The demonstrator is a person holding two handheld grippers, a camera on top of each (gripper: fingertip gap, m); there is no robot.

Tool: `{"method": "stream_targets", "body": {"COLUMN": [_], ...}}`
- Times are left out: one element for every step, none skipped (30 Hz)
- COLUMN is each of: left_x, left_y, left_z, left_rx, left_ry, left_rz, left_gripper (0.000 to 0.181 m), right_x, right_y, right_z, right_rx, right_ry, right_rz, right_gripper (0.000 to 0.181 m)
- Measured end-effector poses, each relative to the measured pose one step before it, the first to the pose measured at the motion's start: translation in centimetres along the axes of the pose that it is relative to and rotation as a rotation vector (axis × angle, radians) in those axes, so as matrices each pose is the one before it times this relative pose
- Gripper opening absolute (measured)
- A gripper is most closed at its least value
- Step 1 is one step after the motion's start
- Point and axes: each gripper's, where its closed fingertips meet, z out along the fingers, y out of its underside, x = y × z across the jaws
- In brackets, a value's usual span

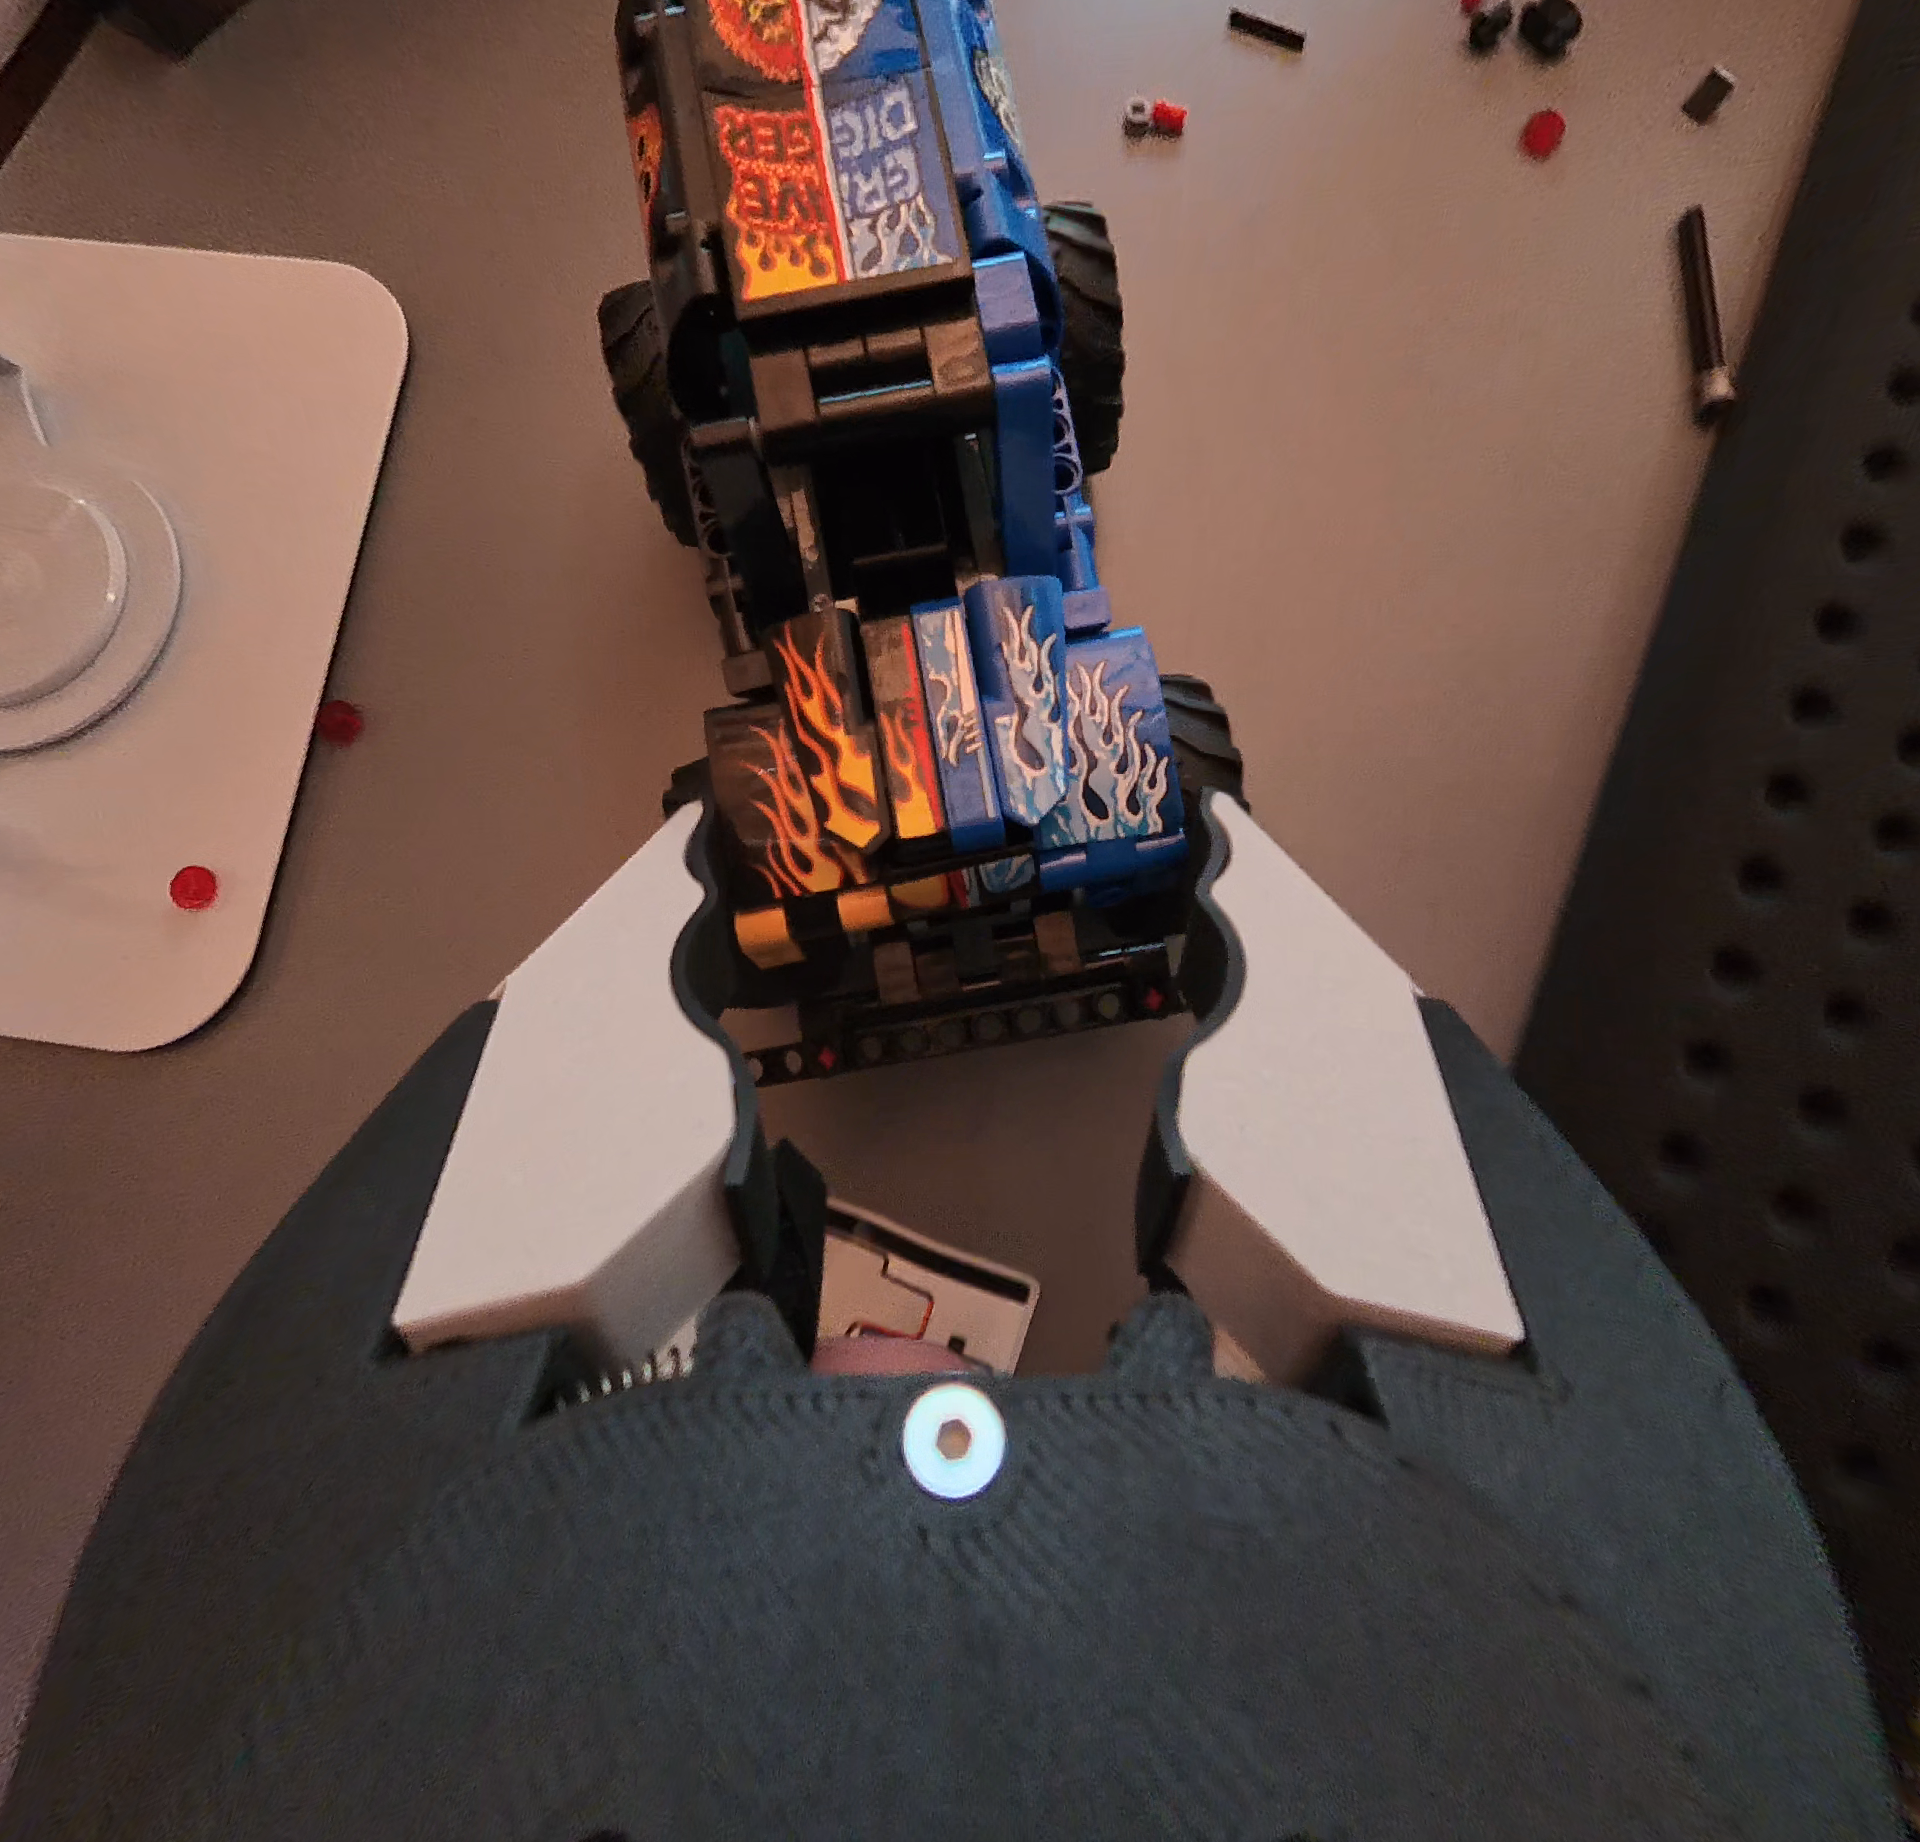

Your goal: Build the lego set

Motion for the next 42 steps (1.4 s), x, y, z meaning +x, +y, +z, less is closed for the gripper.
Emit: {"method": "stream_targets", "body": {"left_x": [-0.084,-0.048,-0.048,-0.006,0.008,0.063,0.184,0.197,0.152,0.216,0.27,0.243,0.18,0.4,0.508,0.247,-0.003,-0.016,0.021,0.136,0.17,0.034,0.103,0.152,0.129,0.098,0.135,0.062,-0.063,0.096,0.173,0.019,-0.022,-0.006,0.002,-0.002,-0.031,-0.04,0.004,0.059,0.092,0.135], "left_y": [-0.334,-0.38,-0.373,-0.355,-0.296,-0.278,-0.238,-0.207,-0.156,-0.126,-0.128,-0.055,0.06,0.051,0.15,0.189,0.424,0.381,0.43,0.022,0.133,0.166,0.113,0.172,0.153,0.142,0.085,-0.006,-0.079,-0.141,-0.294,-0.195,-0.174,-0.172,-0.198,-0.196,-0.205,-0.225,-0.238,-0.212,-0.217,-0.139], "left_z": [0.254,0.329,0.333,0.298,0.281,0.308,0.291,0.192,0.12,0.119,0.107,0.065,0.01,-0.195,-0.387,-0.384,-0.188,-0.072,0.02,-0.098,-0.091,0.001,0.009,-0.014,-0.027,-0.013,0.059,0.13,0.197,0.272,0.189,0.132,0.069,0.091,0.11,0.099,0.11,0.124,0.152,0.179,0.179,0.189], "left_rx": [0.0067,0.01,0.0106,0.008,0.0069,0.005,0.0036,0.0016,0.0009,0.0026,0.0067,0.0045,0.0019,0.0091,0.0041,-0.0057,-0.0251,-0.015,-0.0135,0.0117,0.0039,0.0013,0.0037,-0.0007,0.0034,0.0031,0.0048,0.0054,0.005,0.0084,0.0167,0.0106,0.0083,0.0088,0.0114,0.0107,0.0092,0.0088,0.0089,0.0079,0.0087,0.0049], "left_ry": [-0.0086,-0.0129,-0.0186,-0.0145,-0.0103,-0.0066,-0.0005,0.0019,0.0009,0.0036,0.0056,0.0049,0.007,0.021,0.0307,0.0162,0.0032,0.0004,-0.0001,0.0085,0.0087,-0.0036,0.0001,0.0074,0.0055,0.0021,0.0039,0.0029,-0.0028,0.0074,0.0152,0.0047,0.0011,0.0002,-0.0012,-0.0015,-0.0032,-0.0049,-0.0056,-0.0055,-0.004,-0.0019], "left_rz": [-0.022,-0.0219,-0.0168,-0.0155,-0.013,-0.0126,-0.0053,-0.0003,-0.0026,-0.0037,-0.0013,0.0037,0.0092,0.0378,0.0455,0.0276,0.0081,0.0138,0.0198,0.0058,0.0065,0.0055,0.0022,0.0007,0.0081,0.0213,0.0173,0.0065,0.0055,-0.0038,-0.015,-0.0087,-0.0083,-0.0113,-0.0099,-0.008,-0.0103,-0.0143,-0.0137,-0.0077,-0.0102,-0.0099], "left_gripper": [0.087,0.087,0.087,0.086,0.086,0.086,0.086,0.087,0.087,0.087,0.088,0.088,0.089,0.09,0.09,0.09,0.09,0.09,0.092,0.091,0.09,0.09,0.091,0.091,0.091,0.092,0.094,0.095,0.095,0.095,0.094,0.093,0.092,0.091,0.09,0.089,0.089,0.088,0.088,0.088,0.088,0.088], "right_x": [-0.044,-0.043,-0.059,-0.051,-0.037,-0.031,-0.011,-0.022,-0.01,-0.019,-0.025,-0.05,-0.052,-0.046,-0.035,-0.037,-0.036,-0.015,-0.003,0.022,0.028,0.029,0.014,0.008,-0.009,0.006,0.017,0.036,0.032,0.023,0.04,0.055,0.063,0.028,0.033,0.029,0.016,0.013,0.008,0.003,0.005,0.012], "right_y": [0.002,0.022,0.011,0.005,0.001,0.002,-0.007,-0.027,-0.022,0.011,0.042,0.081,0.115,0.095,0.064,0.059,0.057,0.067,0.041,0.045,0.056,0.084,0.079,0.079,0.077,0.116,0.156,0.192,0.191,0.186,0.174,0.16,0.138,0.111,0.099,0.084,0.049,0.041,0.058,0.071,0.072,0.076], "right_z": [0.014,0.027,0.023,0.026,0.018,0.007,-0.009,-0.018,-0.014,0.0,0.033,0.062,0.08,0.073,0.061,0.058,0.052,0.043,0.029,0.019,0.016,0.039,0.044,0.038,0.055,0.077,0.104,0.115,0.117,0.115,0.092,0.076,0.067,0.06,0.051,0.037,0.033,0.017,0.038,0.044,0.051,0.048], "right_rx": [-0.0009,-0.0015,-0.0013,-0.0009,-0.0006,-0.0001,0.0007,0.0015,0.0014,-0.0001,-0.0018,-0.004,-0.0059,-0.0052,-0.0035,-0.0028,-0.0034,-0.0039,-0.0027,-0.002,-0.0023,-0.0033,-0.0036,-0.0028,-0.0026,-0.0046,-0.0072,-0.0084,-0.0091,-0.0087,-0.0077,-0.0068,-0.0055,-0.0044,-0.0043,-0.0041,-0.0031,-0.0024,-0.0027,-0.0039,-0.004,-0.0036], "right_ry": [-0.0022,-0.0019,-0.0012,-0.0006,-0.0013,-0.0016,-0.0006,-0.0008,-0.0014,-0.0011,-0.0014,-0.0026,-0.0025,-0.0006,-0.0001,-0.0012,-0.001,0.0005,0.0012,0.0013,0.0012,0.0007,-0.0001,-0.0008,-0.0009,-0.0006,0.0003,0.0015,0.0018,0.0015,0.0019,0.0024,0.0017,0.0006,0.0006,0.0013,0.0018,0.0012,0.0005,0.0002,0.0005,0.0005], "right_rz": [0.0009,-0.0002,-0.0021,-0.0022,-0.0004,0.0003,0.0002,0.0008,0.0014,0.0009,0.0003,0.0005,-0.0003,-0.0021,-0.0023,-0.001,-0.0012,-0.0022,-0.0024,-0.0012,0.0,0.0001,-0.0007,-0.0011,-0.0006,0.0002,-0.0005,-0.0018,-0.002,-0.0025,-0.0025,-0.0011,0.0,-0.0001,-0.0003,-0.0013,-0.0026,-0.0025,-0.0012,-0.001,-0.0017,-0.0015], "right_gripper": [0.004,0.004,0.004,0.004,0.004,0.004,0.004,0.004,0.004,0.004,0.004,0.004,0.004,0.004,0.004,0.004,0.004,0.004,0.004,0.004,0.004,0.004,0.004,0.004,0.004,0.004,0.004,0.004,0.004,0.004,0.004,0.004,0.004,0.004,0.004,0.004,0.004,0.004,0.004,0.004,0.004,0.004]}}
